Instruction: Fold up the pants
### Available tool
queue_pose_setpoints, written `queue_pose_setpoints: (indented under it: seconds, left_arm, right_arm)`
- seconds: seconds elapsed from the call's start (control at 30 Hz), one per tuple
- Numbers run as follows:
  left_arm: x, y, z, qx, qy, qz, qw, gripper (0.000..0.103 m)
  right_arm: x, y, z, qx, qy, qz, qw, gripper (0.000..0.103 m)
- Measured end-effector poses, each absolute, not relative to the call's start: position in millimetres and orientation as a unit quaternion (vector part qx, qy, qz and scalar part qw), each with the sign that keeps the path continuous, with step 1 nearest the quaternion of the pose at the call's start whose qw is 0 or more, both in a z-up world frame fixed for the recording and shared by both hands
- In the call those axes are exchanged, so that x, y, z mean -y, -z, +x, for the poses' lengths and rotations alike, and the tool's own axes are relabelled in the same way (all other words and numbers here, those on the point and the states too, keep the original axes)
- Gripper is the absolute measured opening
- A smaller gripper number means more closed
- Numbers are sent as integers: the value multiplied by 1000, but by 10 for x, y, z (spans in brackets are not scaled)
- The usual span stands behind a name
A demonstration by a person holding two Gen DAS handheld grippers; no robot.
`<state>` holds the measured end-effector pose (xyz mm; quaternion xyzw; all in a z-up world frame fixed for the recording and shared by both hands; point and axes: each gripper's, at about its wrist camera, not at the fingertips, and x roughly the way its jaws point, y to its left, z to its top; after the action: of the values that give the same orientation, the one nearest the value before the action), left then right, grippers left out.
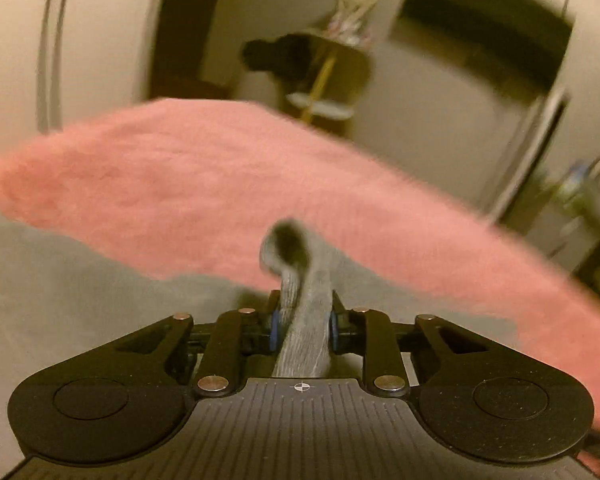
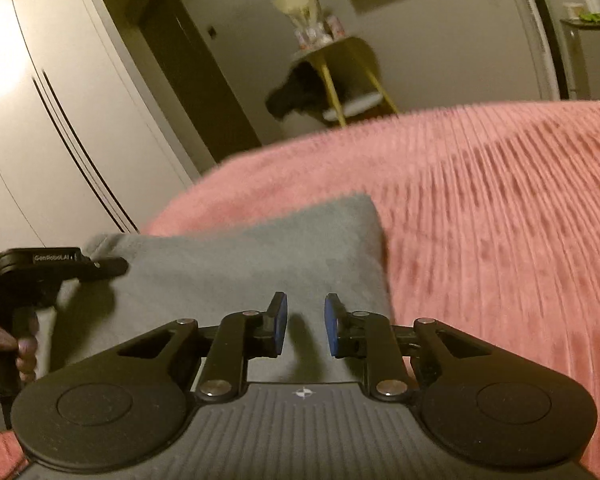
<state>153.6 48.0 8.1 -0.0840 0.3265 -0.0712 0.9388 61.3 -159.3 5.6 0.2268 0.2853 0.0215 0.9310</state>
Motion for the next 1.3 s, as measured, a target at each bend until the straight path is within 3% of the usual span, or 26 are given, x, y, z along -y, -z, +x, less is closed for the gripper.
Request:
queue_pose_setpoints:
  seconds: [0.03, 0.07, 0.2, 0.37, 0.43, 0.53, 0.57, 0.63, 0.8, 0.97, 1.07, 1.3]
  left_arm:
    - [-439, 31, 1603, -347, 46, -64, 935, 45]
    - [-412, 156, 1647, -371, 29, -49, 927, 52]
    - [-381, 90, 1374, -359, 32, -40, 932, 67]
    - [-601, 39, 924, -361, 82, -122, 921, 70]
    - [-703, 175, 920, -380, 76, -137, 912, 61]
    - [-858, 369, 903, -380, 57, -143, 912, 61]
    - [-881, 357, 852, -368, 43, -142, 918, 64]
    - [-930, 294, 765, -354, 9, -141, 925, 86]
    - [-1543, 64, 469, -307, -70, -183, 932, 96]
    - [-2581, 107, 344, -279, -161, -299, 898, 96]
    - [-3081, 338, 408, -290, -160, -397, 856, 89]
    - [-3494, 655, 599, -256, -135, -493, 820, 88]
  right_arm:
    - [1568, -13, 648, -302, -17, 217, 928, 19]
    - [1553, 10, 669, -307, -15, 205, 929, 19]
    - [1480, -54, 641, -298, -18, 171, 939, 20]
    - [1467, -81, 592, -292, -30, 187, 938, 22]
    - [1440, -93, 572, -291, -35, 188, 937, 22]
    - [1409, -92, 582, -294, -40, 185, 937, 24]
    - [1402, -88, 581, -295, -41, 182, 937, 24]
    - [1404, -77, 572, -300, -40, 181, 936, 26]
    - [1408, -72, 547, -301, -44, 185, 934, 33]
    - [1383, -61, 548, -299, -49, 189, 934, 41]
    - [1389, -48, 537, -295, -52, 195, 934, 43]
    - [1421, -15, 560, -292, -50, 209, 932, 45]
